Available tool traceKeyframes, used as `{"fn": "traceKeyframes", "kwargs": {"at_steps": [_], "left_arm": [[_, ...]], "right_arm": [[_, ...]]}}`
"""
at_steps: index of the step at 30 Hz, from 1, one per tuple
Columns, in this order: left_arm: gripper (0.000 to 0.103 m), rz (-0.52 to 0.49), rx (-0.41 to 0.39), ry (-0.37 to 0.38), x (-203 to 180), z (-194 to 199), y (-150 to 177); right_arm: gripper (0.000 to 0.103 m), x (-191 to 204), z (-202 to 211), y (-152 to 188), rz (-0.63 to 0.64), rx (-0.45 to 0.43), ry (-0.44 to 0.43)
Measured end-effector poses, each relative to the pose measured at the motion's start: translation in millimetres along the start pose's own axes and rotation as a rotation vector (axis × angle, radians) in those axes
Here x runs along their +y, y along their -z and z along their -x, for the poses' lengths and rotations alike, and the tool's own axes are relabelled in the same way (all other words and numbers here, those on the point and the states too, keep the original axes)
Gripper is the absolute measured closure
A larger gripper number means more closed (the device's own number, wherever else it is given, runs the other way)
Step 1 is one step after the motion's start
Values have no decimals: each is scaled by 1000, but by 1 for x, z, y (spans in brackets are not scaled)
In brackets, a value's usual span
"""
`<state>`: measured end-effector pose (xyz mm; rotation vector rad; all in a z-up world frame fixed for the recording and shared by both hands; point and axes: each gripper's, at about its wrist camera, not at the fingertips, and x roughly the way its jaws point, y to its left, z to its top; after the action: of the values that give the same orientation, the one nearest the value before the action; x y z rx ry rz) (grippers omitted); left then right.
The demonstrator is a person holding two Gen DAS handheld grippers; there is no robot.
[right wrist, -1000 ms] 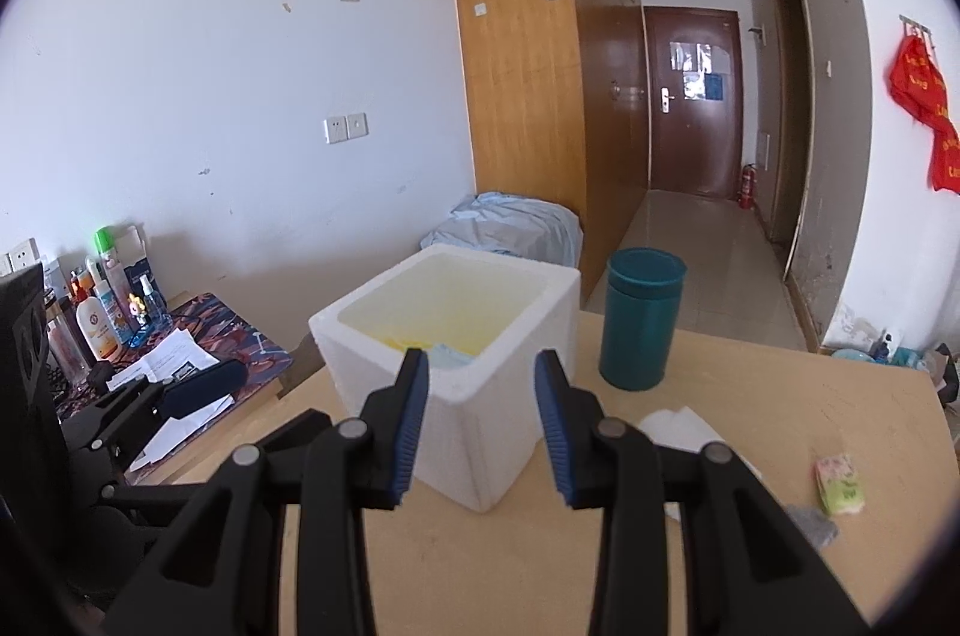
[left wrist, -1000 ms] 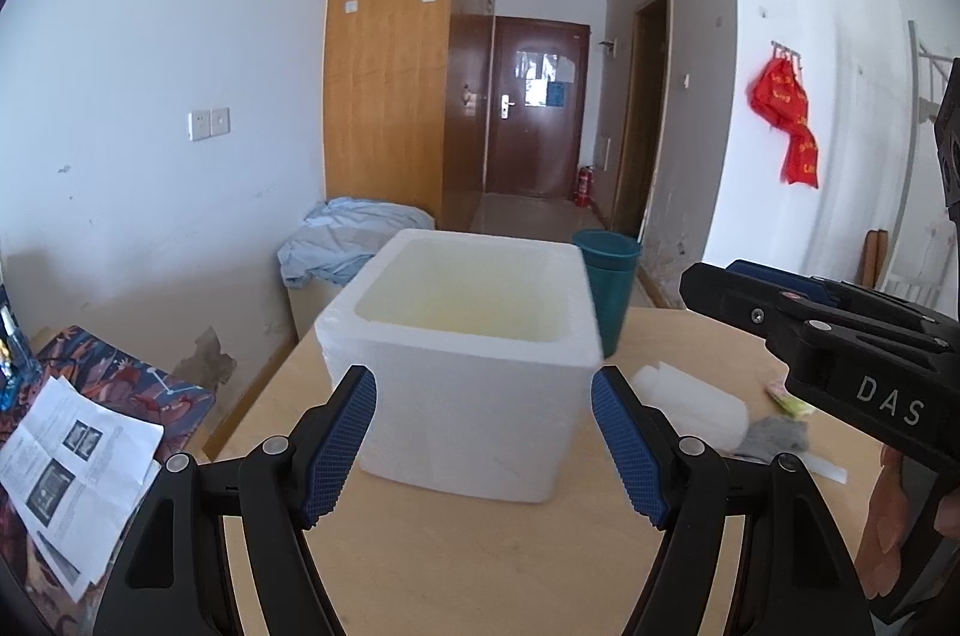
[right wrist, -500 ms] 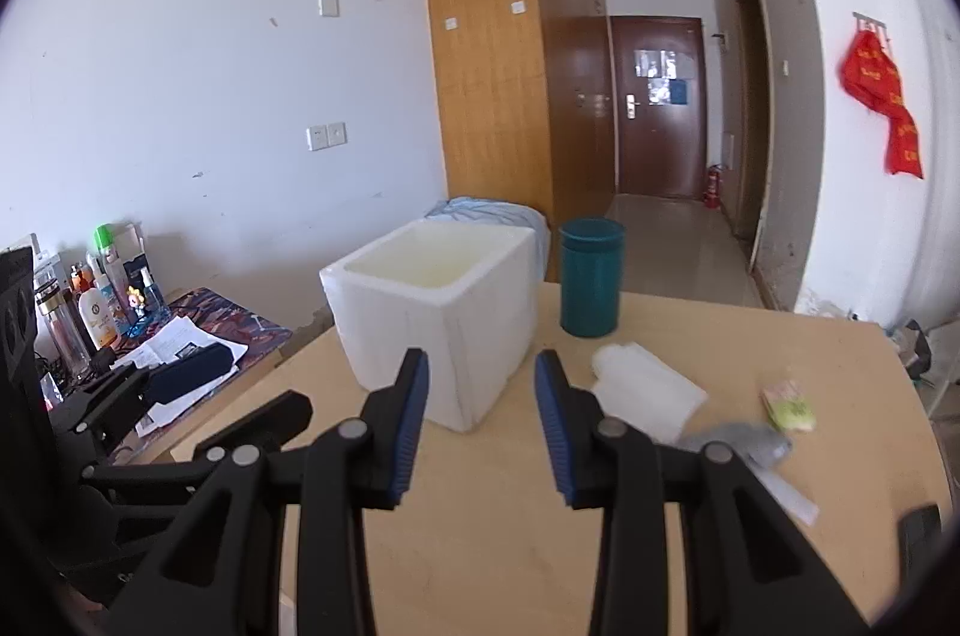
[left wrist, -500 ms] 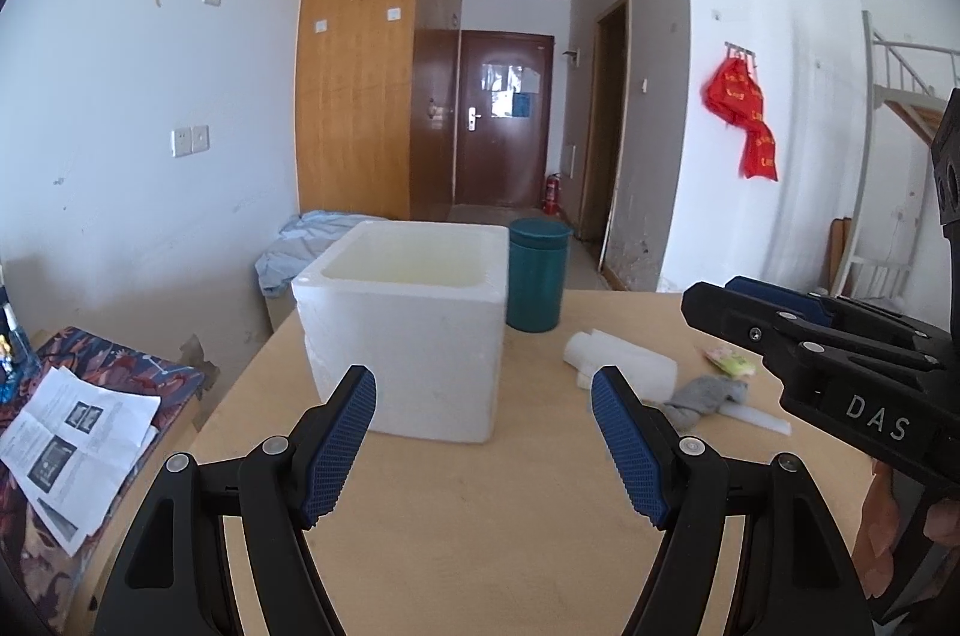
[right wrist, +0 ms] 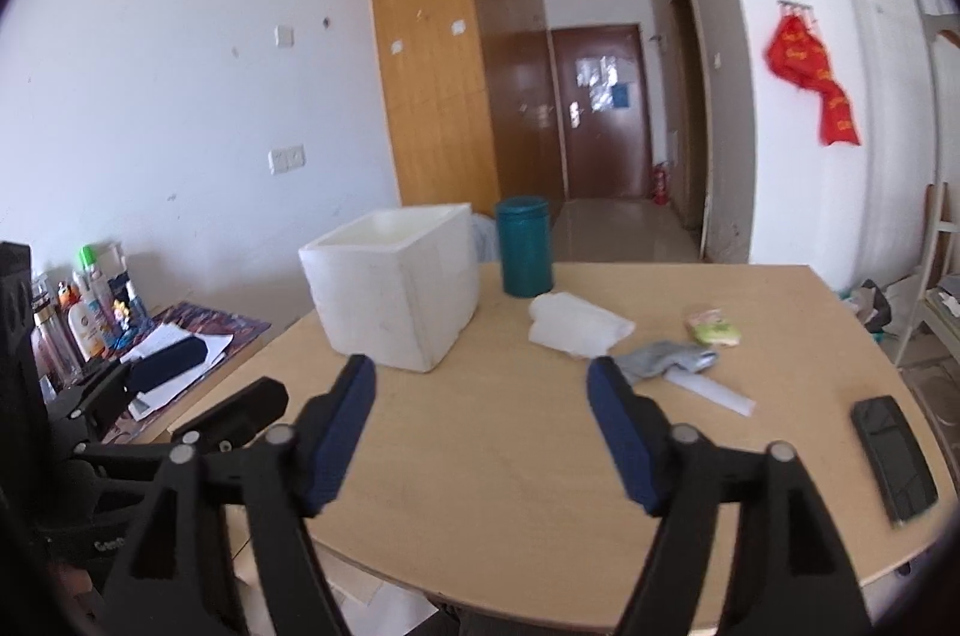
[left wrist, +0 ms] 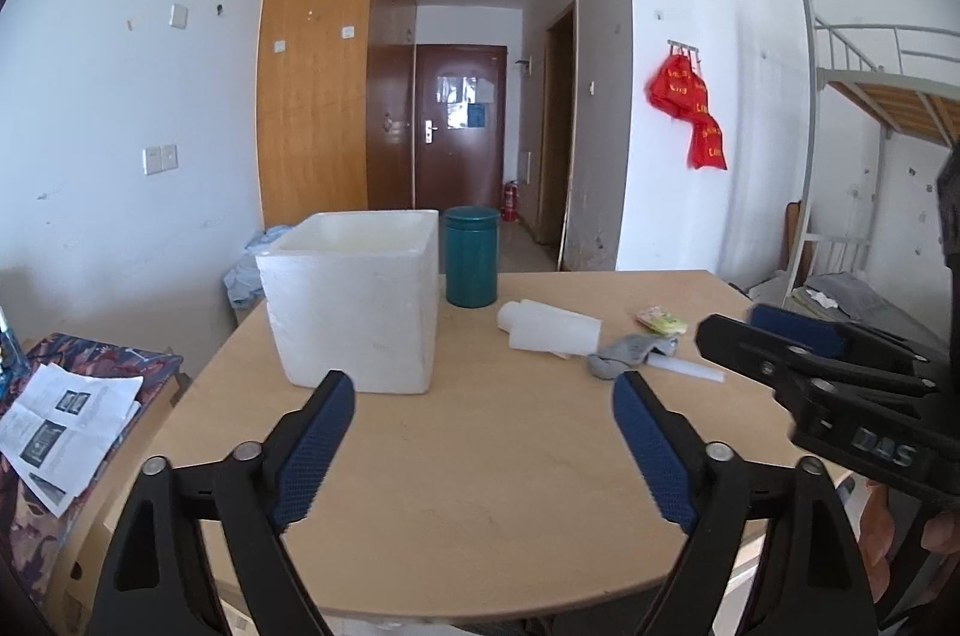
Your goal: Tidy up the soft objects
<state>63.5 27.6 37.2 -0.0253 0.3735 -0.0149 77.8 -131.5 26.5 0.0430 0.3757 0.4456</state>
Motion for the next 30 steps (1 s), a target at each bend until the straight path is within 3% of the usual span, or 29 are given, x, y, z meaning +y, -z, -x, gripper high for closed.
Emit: {"fn": "traceKeyframes", "kwargs": {"at_steps": [16,24,30], "left_arm": [[1,-12,-9,79,-32,28,28],[0,-37,-58,104,-47,56,37],[0,-54,-69,133,-56,55,40]], "right_arm": [[7,-6,63,35,-4,-52,83],[6,-6,80,45,1,-62,126],[6,-21,86,47,-14,-76,174]]}}
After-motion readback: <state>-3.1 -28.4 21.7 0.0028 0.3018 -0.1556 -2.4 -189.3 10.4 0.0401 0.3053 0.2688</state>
